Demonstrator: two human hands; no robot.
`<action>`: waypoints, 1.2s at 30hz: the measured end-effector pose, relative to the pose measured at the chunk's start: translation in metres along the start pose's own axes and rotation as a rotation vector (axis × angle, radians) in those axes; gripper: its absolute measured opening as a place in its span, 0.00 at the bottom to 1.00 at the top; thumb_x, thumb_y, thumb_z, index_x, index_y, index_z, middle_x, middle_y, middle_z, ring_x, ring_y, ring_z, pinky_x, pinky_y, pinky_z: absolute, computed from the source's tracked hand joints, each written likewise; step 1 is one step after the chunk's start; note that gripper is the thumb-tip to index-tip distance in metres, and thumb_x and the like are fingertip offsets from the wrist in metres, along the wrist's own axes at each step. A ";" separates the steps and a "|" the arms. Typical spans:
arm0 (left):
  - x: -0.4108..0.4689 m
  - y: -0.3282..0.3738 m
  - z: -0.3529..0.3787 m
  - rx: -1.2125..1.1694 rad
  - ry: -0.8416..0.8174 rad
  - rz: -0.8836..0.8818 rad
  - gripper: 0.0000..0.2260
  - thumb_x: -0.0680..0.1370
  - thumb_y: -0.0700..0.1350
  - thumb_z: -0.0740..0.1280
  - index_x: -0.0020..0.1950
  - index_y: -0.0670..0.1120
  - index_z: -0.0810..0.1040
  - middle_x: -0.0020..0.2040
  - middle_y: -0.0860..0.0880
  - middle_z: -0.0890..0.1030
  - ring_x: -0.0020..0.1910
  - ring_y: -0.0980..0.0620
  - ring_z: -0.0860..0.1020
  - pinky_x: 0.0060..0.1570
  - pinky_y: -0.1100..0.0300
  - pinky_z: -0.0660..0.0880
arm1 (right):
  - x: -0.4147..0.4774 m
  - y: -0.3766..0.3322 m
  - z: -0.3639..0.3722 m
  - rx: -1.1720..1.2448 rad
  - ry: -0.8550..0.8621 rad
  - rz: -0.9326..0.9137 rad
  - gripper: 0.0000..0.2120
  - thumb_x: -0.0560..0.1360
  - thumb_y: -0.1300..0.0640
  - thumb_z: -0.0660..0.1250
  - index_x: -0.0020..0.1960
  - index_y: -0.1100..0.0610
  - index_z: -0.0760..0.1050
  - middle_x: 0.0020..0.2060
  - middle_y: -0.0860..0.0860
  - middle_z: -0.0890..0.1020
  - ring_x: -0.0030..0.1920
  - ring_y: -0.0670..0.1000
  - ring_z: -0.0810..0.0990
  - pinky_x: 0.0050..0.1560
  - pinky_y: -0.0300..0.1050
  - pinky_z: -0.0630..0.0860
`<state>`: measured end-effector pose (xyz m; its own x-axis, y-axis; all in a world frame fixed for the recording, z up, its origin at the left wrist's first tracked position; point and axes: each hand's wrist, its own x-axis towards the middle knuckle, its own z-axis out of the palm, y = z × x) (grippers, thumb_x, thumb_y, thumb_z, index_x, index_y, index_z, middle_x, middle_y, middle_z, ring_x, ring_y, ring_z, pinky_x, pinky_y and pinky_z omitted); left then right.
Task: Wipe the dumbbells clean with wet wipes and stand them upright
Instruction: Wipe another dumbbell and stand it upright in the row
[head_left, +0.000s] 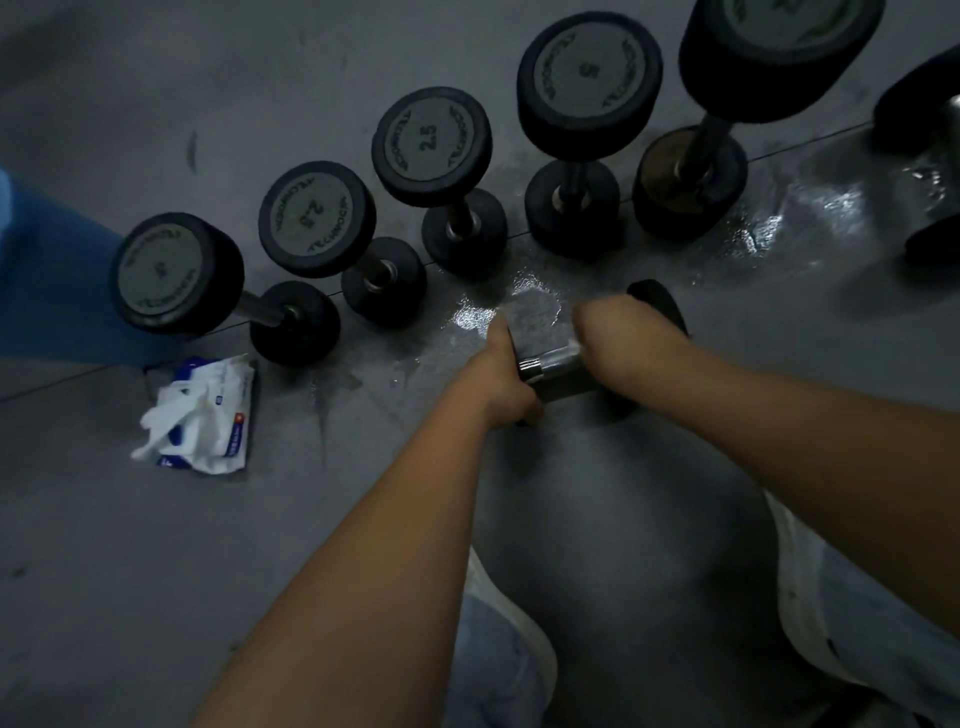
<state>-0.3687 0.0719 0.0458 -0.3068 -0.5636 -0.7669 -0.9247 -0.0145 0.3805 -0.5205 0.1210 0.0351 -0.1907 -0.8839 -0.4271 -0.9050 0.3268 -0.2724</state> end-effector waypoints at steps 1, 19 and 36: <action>0.001 0.000 -0.001 -0.005 -0.002 0.001 0.57 0.66 0.38 0.76 0.80 0.52 0.37 0.60 0.42 0.76 0.50 0.43 0.77 0.45 0.56 0.74 | 0.001 0.000 0.000 0.003 0.023 0.011 0.07 0.74 0.65 0.61 0.50 0.59 0.75 0.51 0.60 0.79 0.53 0.61 0.79 0.49 0.48 0.74; -0.003 0.002 -0.001 -0.008 -0.003 0.006 0.57 0.67 0.37 0.76 0.80 0.52 0.37 0.59 0.43 0.75 0.51 0.43 0.76 0.48 0.55 0.76 | -0.007 -0.006 0.008 0.018 -0.044 0.064 0.08 0.74 0.64 0.62 0.52 0.58 0.74 0.52 0.59 0.78 0.53 0.61 0.79 0.46 0.47 0.73; -0.003 0.001 0.000 -0.037 0.000 0.019 0.56 0.67 0.36 0.75 0.80 0.52 0.37 0.54 0.45 0.75 0.48 0.45 0.77 0.46 0.55 0.77 | -0.031 -0.023 0.035 0.059 -0.154 -0.018 0.10 0.75 0.62 0.62 0.56 0.57 0.76 0.55 0.57 0.78 0.55 0.59 0.80 0.50 0.49 0.76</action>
<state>-0.3681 0.0736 0.0487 -0.3244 -0.5643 -0.7591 -0.9095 -0.0342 0.4142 -0.4805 0.1522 0.0248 -0.1101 -0.8293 -0.5479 -0.8829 0.3347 -0.3292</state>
